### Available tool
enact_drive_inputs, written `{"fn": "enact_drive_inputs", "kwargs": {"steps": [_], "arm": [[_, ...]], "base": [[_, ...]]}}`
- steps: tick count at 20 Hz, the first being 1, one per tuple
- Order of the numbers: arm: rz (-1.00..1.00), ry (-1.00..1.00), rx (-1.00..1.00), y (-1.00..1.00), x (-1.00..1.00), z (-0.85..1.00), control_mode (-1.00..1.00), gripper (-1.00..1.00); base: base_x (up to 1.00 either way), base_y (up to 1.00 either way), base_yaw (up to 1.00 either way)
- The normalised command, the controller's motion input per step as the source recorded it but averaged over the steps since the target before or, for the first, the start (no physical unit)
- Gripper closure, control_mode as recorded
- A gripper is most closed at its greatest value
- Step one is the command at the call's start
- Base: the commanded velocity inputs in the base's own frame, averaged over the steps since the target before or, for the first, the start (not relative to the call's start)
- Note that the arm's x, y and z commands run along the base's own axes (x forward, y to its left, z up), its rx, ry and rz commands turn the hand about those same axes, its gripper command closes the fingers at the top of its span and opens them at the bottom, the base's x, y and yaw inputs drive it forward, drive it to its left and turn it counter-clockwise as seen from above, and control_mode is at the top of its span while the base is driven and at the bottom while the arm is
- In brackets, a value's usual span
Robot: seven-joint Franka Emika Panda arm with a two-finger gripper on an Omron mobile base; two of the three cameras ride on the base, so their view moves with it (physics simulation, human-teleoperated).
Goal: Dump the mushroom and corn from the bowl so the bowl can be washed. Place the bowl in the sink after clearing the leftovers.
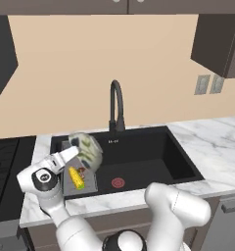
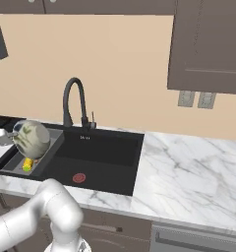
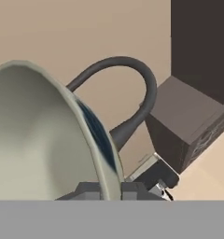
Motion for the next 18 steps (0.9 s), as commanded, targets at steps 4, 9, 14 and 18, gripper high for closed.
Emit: {"fn": "enact_drive_inputs", "kwargs": {"steps": [4, 9, 14, 18], "arm": [[-0.01, -0.12, 0.14, -0.23, -0.13, 0.15, -1.00, 1.00], [0.00, 0.00, 0.30, -0.29, -0.01, 0.27, -1.00, 1.00], [0.00, 0.01, 0.53, -0.88, -0.19, 0.46, -1.00, 1.00], [0.00, 0.07, 0.55, -1.00, -0.38, 0.62, -1.00, 1.00]], "base": [[0.00, 0.00, 0.00], [0.00, 0.00, 0.00], [0.00, 0.00, 0.00], [0.00, 0.00, 0.00]]}}
